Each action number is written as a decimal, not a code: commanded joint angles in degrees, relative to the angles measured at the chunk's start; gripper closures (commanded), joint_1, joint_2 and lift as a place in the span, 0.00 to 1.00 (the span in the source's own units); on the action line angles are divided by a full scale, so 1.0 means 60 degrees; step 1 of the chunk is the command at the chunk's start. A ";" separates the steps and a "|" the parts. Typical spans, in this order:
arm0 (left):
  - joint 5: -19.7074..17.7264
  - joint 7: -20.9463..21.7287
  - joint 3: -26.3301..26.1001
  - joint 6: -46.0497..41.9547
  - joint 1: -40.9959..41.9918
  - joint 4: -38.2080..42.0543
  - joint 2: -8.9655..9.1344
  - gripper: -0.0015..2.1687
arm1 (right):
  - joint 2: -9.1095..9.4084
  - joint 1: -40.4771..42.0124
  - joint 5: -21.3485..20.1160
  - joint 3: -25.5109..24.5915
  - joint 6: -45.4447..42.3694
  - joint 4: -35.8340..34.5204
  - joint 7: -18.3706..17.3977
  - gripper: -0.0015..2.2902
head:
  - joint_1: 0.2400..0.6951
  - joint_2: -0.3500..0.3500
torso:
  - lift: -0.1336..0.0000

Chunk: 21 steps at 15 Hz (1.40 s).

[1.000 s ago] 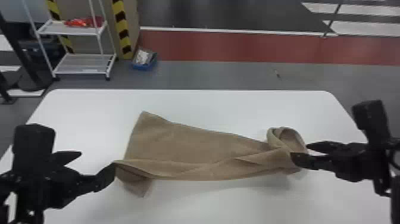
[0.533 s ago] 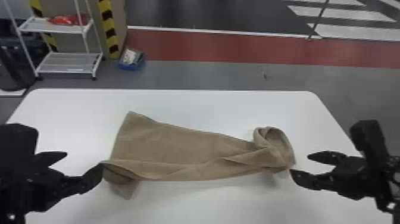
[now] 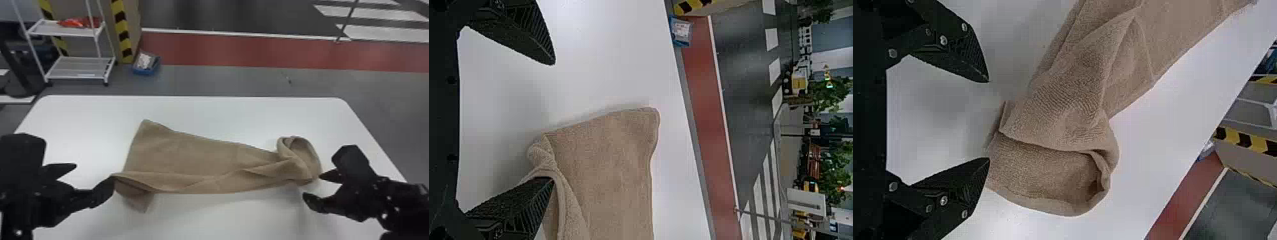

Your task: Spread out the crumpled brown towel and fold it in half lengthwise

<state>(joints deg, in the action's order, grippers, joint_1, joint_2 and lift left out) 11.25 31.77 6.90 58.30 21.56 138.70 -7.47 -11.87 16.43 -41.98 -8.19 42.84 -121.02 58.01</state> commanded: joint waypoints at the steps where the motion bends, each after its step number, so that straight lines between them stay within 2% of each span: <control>1: 0.0000 0.0007 0.0007 -0.0026 0.0054 0.0028 0.0000 0.04 | 0.0015 -0.0029 -0.0299 0.0384 -0.0028 0.0219 -0.0483 0.20 | 1.00 0.36 | 0.07; 3: 0.0000 -0.0008 0.0007 -0.0026 0.0098 0.0028 0.0000 0.04 | 0.0045 -0.0088 -0.0372 0.0545 -0.0028 0.0322 -0.0644 0.21 | 1.00 0.36 | 0.07; 4: 0.0000 -0.0008 0.0007 -0.0026 0.0098 0.0028 0.0000 0.04 | 0.0045 -0.0102 -0.0372 0.0633 -0.0086 0.0380 -0.0659 0.27 | 1.00 0.36 | 0.07; 7: 0.0000 -0.0008 0.0022 -0.0026 0.0127 0.0028 0.0000 0.04 | 0.0088 -0.0117 -0.0372 0.0779 -0.0291 0.0395 -0.0761 0.28 | 1.00 0.38 | 0.07; 8: -0.0015 -0.0008 0.0022 -0.0026 0.0127 0.0058 0.0000 0.04 | 0.0074 -0.0117 -0.0372 0.0779 -0.0379 0.0395 -0.0761 0.33 | 1.00 0.39 | 0.07; 9: 0.0000 -0.0008 0.0022 -0.0026 0.0156 0.0087 0.0000 0.04 | 0.0088 -0.0117 -0.0372 0.0779 -0.0379 0.0395 -0.0761 0.47 | 1.00 0.39 | 0.07; 10: 0.0000 -0.0008 0.0022 -0.0026 0.0156 0.0102 0.0000 0.04 | 0.0088 -0.0117 -0.0372 0.0750 -0.0409 0.0380 -0.0791 0.56 | 1.00 0.40 | 0.07; 13: 0.0000 -0.0008 0.0022 -0.0026 0.0156 0.0116 0.0000 0.04 | 0.0088 -0.0088 -0.0299 0.0677 -0.0584 0.0351 -0.0981 0.66 | 1.00 0.40 | 0.07; 14: 0.0000 -0.0022 0.0022 -0.0026 0.0156 0.0116 0.0000 0.04 | 0.0088 -0.0073 -0.0211 0.0530 -0.0614 0.0263 -0.1025 0.66 | 1.00 0.40 | 0.07; 15: 0.0000 -0.0008 0.0051 -0.0026 0.0156 0.0116 0.0000 0.04 | 0.0103 -0.0029 -0.0035 0.0237 -0.0614 0.0000 -0.0937 0.66 | 1.00 0.40 | 0.07; 16: -0.0015 0.0007 0.0124 -0.0026 0.0156 0.0116 0.0000 0.04 | 0.0103 -0.0014 0.0419 -0.0319 -0.0614 -0.0440 -0.0659 0.66 | 1.00 0.39 | 0.07; 18: -0.0059 0.0036 0.0256 -0.0026 0.0200 0.0175 -0.0015 0.04 | 0.0103 -0.0044 0.1459 -0.1711 -0.0555 -0.1246 0.0132 0.66 | 1.00 0.38 | 0.07; 20: -0.0059 0.0036 0.0241 -0.0026 0.0215 0.0204 0.0000 0.04 | 0.0074 -0.0439 0.1913 -0.2561 -0.0350 -0.1480 0.0352 0.66 | 1.00 0.34 | 0.07; 21: -0.0044 0.0036 0.0183 -0.0026 0.0215 0.0219 0.0000 0.04 | 0.0045 -0.0571 0.1913 -0.2634 0.0001 -0.1480 0.0557 0.66 | 1.00 0.31 | 0.07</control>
<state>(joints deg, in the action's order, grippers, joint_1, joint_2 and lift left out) 10.91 31.99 8.33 58.14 22.84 139.88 -7.50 -11.41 14.33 -31.29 -22.23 40.84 -129.53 60.70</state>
